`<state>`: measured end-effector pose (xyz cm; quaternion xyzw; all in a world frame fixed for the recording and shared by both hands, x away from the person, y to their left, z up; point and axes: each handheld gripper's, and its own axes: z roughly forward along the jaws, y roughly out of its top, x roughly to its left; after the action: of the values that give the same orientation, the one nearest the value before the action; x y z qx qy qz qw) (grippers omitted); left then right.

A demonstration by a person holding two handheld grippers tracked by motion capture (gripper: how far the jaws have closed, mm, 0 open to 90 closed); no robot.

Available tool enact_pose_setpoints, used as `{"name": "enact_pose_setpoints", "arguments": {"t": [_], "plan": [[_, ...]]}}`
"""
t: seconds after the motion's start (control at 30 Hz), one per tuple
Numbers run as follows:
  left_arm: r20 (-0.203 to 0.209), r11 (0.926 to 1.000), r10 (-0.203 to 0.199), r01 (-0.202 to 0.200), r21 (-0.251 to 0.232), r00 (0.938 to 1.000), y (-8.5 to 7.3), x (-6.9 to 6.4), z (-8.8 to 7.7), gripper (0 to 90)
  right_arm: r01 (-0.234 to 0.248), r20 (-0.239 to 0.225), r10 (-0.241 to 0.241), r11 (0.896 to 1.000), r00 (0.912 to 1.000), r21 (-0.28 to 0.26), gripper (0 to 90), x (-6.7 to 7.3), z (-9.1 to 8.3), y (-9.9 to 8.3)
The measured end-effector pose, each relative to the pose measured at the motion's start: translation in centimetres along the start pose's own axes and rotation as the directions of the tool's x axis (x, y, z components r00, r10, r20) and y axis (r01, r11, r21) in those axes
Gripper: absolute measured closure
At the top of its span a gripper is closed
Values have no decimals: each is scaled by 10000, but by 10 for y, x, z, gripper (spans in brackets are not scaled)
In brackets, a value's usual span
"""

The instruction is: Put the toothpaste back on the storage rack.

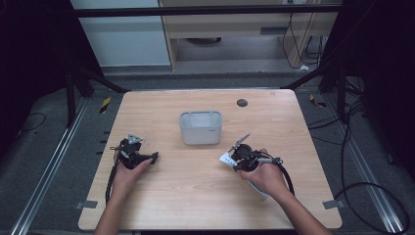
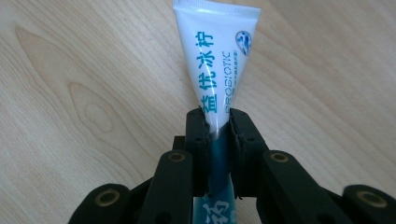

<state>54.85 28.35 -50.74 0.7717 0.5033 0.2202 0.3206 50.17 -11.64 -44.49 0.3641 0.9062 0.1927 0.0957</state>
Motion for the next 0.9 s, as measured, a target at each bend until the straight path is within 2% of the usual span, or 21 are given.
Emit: {"name": "enact_pose_setpoints", "arguments": {"t": [0.2, 0.3, 0.43, 0.53, 0.63, 0.7, 0.9], "plan": [[1, 10000, 0, 0, 0, 10000, 0, 0, 0, 8, -143, 55, 144, 9998, 9999, -165, 794, -6, -11, 5], [-2, 10000, 27, -27, 23, 10000, 0, 0, 0, 8, -320, 57, 323, 9983, 9995, -492, 794, -11, -20, 10], [-9, 10000, 24, -24, 30, 10000, 0, 0, 0, 8, -317, 156, 329, 9969, 9993, -718, 794, -13, -26, 15], [-2, 10000, 23, -22, 22, 10000, 0, 0, 0, 8, -385, 137, 404, 9921, 9991, -1197, 794, -14, -35, 23], [-4, 10000, 3, -3, 2, 10000, 0, 0, 0, 8, -395, 148, 419, 9897, 9990, -1377, 794, -13, -38, 26], [-5, 10000, -2, 2, -1, 10000, 0, 0, 0, 9, -381, 142, 411, 9846, 9991, -1706, 794, -12, -44, 34], [-12, 10000, -8, 8, 0, 10000, 0, 0, 0, 9, -359, 96, 389, 9751, 9992, -2187, 794, -7, -49, 49]]}}
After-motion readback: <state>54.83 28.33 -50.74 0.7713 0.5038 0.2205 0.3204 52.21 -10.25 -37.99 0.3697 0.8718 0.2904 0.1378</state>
